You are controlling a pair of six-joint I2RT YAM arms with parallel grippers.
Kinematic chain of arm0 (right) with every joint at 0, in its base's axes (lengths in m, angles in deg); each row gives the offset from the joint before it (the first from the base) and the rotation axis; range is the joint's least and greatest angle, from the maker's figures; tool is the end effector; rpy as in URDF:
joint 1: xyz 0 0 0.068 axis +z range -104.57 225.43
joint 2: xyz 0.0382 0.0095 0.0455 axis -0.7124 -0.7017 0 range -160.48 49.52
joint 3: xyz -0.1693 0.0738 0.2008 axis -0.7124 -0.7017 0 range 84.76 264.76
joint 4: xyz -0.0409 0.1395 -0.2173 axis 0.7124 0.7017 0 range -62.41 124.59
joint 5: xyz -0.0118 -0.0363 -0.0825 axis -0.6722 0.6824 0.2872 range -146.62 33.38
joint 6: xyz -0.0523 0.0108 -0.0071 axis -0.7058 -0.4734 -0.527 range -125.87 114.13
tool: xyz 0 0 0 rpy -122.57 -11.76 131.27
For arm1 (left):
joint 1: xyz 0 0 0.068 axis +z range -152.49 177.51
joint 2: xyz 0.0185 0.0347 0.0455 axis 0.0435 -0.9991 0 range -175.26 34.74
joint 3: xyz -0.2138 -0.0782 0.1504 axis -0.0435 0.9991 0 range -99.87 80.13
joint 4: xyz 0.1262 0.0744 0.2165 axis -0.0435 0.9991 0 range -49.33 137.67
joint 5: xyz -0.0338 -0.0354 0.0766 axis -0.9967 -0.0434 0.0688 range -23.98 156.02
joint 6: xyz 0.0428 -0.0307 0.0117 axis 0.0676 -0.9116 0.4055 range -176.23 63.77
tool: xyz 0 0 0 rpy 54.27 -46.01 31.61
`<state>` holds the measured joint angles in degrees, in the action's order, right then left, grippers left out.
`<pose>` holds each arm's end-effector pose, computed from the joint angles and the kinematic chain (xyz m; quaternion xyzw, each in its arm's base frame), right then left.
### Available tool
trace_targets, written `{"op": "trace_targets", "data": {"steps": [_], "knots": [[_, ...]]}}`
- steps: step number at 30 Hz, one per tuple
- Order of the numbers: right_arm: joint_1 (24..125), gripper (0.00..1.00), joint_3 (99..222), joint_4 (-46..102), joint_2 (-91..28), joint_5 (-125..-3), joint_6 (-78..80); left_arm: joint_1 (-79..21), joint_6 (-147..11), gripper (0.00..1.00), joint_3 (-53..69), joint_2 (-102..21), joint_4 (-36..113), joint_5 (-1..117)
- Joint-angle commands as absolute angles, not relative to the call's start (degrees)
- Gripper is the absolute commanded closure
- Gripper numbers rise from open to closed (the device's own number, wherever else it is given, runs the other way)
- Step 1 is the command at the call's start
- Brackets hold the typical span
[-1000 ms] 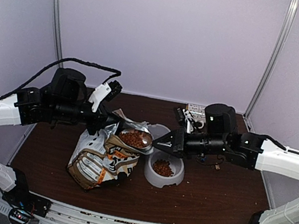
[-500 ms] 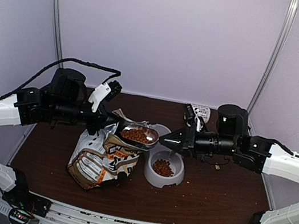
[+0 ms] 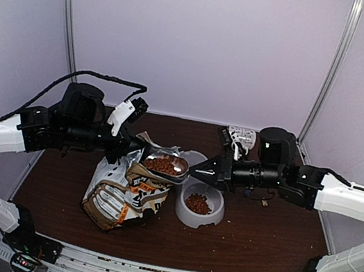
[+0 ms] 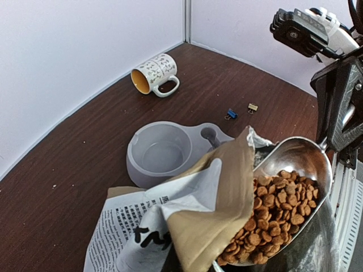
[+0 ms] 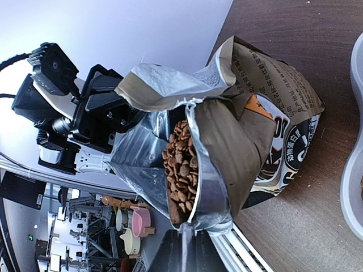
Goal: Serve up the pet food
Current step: Place the pet food in the pet food bowl.
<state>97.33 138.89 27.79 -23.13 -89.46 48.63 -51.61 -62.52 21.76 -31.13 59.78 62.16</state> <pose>0.1645 0.2409 0.3113 -0.1469 0.7831 0.5852 0.1509 0.1688 -0.1986 0.3328 0.3270 0.7852 -0.2694 0.4515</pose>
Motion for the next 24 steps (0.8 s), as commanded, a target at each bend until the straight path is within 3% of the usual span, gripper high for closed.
{"op": "trace_targets", "data": {"steps": [1, 24], "knots": [[98.01, 1.00, 140.66, 22.20, -24.05, -89.41, 50.02, -51.37, -61.82, 1.00, 22.07, -30.42, 55.96, 63.07], [98.26, 1.00, 138.52, 21.17, -18.46, -88.18, 50.94, -51.27, -62.47, 1.00, 21.79, -30.24, 56.74, 66.16]]}}
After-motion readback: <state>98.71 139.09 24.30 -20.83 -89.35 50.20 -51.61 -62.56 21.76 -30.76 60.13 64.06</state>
